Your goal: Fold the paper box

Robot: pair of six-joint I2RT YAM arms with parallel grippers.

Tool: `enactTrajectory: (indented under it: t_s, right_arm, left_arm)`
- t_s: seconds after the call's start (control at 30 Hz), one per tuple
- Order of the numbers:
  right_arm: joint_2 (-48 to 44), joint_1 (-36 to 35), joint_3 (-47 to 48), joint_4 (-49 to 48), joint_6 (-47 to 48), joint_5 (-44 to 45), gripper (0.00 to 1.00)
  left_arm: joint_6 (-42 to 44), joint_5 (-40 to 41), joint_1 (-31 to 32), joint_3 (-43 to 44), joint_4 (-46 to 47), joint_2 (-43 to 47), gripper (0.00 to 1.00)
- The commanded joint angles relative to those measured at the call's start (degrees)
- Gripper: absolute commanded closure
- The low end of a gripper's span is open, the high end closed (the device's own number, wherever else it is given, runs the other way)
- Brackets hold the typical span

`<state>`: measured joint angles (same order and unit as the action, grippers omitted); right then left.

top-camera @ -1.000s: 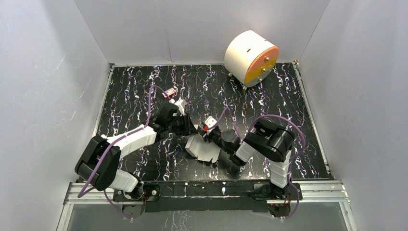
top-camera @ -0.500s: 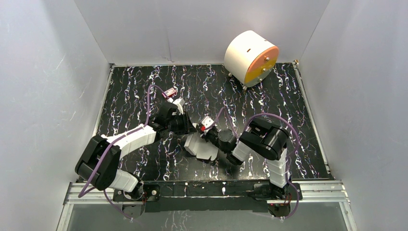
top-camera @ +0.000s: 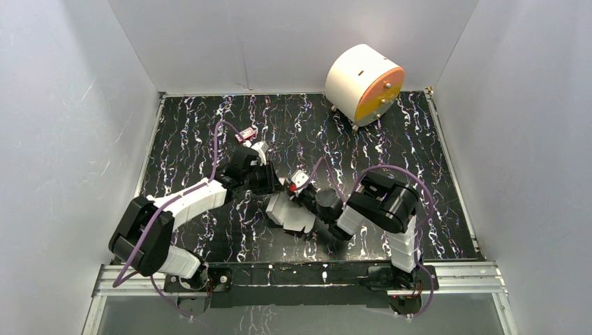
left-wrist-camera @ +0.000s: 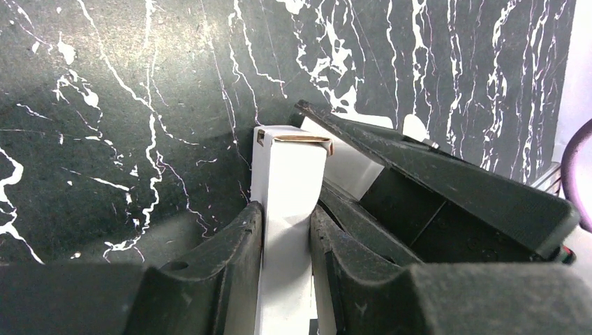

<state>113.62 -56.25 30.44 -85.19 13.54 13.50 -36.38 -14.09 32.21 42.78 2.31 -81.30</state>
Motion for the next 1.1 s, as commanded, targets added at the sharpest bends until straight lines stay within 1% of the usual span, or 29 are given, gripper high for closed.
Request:
enactTrajectory:
  t_s: [0.0,0.13,0.33,0.47,0.77,0.83,0.97,1.07]
  right_arm:
    - [-3.55,2.49,-2.24,4.87,0.52,-2.92,0.62]
    - [-4.66,3.2,-2.07,6.96,-0.24,-7.82,0.62]
    - [-3.86,4.2,-1.46,6.27,-1.69,-9.11,0.64]
    - [-3.16,4.81,-0.43,4.86,-3.14,-11.33,0.64]
    - [-1.06,6.21,0.82,1.61,-5.23,-12.55,0.64]
    - [-0.83,6.61,1.08,1.42,-5.4,-12.73,0.65]
    - [-0.36,7.07,1.2,0.8,-6.05,-13.14,0.7]
    - [-0.38,7.25,1.44,0.16,-6.42,-15.0,0.71]
  left_arm:
    - [2.62,0.56,0.93,3.35,-6.05,1.62,0.78]
    - [3.11,0.84,0.93,3.88,-6.47,1.14,0.79]
    - [3.34,-0.99,0.93,3.65,-5.99,1.18,0.79]
    - [2.91,-3.16,0.93,3.23,-5.07,0.52,0.79]
    - [2.59,-5.17,0.93,3.35,-4.5,-0.6,0.78]
    - [2.54,-5.36,0.93,3.32,-4.5,-0.63,0.78]
    - [2.41,-5.96,0.93,3.2,-4.44,-0.7,0.78]
    - [2.2,-6.87,0.93,3.1,-4.24,-1.07,0.78]
